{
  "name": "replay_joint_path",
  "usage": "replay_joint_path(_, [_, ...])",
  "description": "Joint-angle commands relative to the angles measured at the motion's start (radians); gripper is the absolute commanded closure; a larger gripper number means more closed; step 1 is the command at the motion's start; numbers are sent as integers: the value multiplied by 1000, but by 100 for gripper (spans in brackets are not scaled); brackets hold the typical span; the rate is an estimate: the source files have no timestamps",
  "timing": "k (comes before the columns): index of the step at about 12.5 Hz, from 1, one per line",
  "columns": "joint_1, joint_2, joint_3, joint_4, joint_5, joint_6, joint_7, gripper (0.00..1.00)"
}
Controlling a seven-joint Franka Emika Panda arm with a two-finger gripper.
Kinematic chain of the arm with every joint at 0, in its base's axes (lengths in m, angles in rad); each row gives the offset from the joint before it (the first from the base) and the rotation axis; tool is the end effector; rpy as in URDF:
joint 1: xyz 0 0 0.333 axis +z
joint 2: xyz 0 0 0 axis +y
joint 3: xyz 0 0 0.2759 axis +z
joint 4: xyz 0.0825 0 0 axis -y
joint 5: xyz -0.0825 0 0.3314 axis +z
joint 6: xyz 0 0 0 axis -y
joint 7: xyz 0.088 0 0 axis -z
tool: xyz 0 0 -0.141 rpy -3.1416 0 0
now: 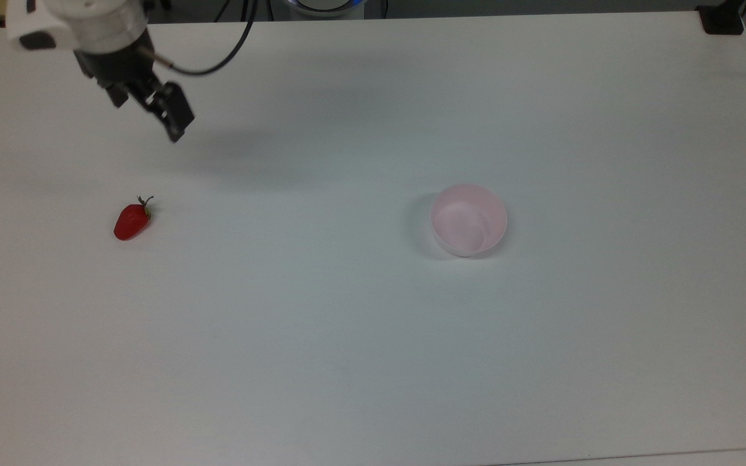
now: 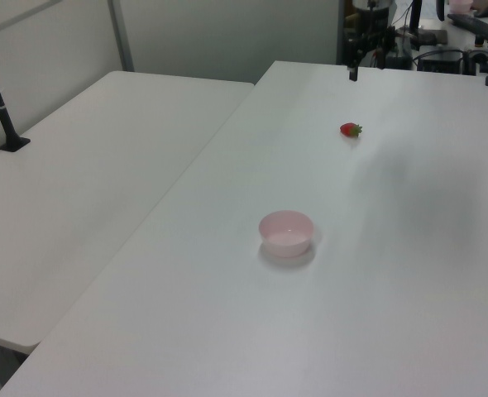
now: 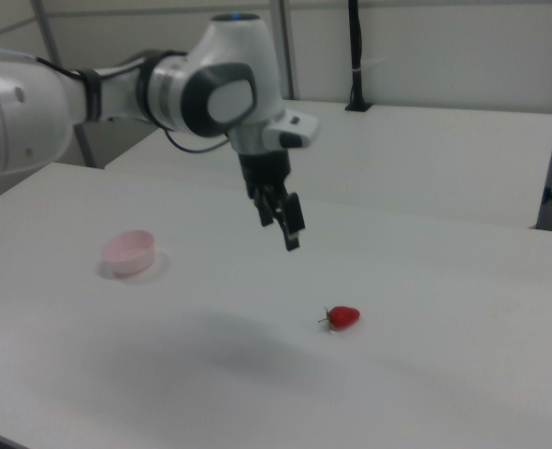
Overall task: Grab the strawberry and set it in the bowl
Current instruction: 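Move the open gripper over the red strawberry, then lower the gripper onto the strawberry and close on it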
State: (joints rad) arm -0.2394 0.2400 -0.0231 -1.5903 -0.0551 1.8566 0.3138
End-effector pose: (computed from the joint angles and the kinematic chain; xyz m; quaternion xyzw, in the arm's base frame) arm 0.5577 -0.1552 0.4377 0.9605 -0.2766 0.0139 0.0289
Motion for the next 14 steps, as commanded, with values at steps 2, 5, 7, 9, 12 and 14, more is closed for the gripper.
replay_joint_path(2, [-37,136,-6,4,-18,160,171,7])
replay_joint_path(5, [-35,211,-12,6,-80,277,278,8])
replay_joint_path(7, [-35,254,-14,4,-106,317,323,9])
replay_joint_path(9, [-35,285,-14,6,-120,345,332,16])
replay_joint_path(12, [-35,303,-14,1,-152,369,330,29])
replay_joint_path(14, [-37,318,-14,-5,-181,374,327,35])
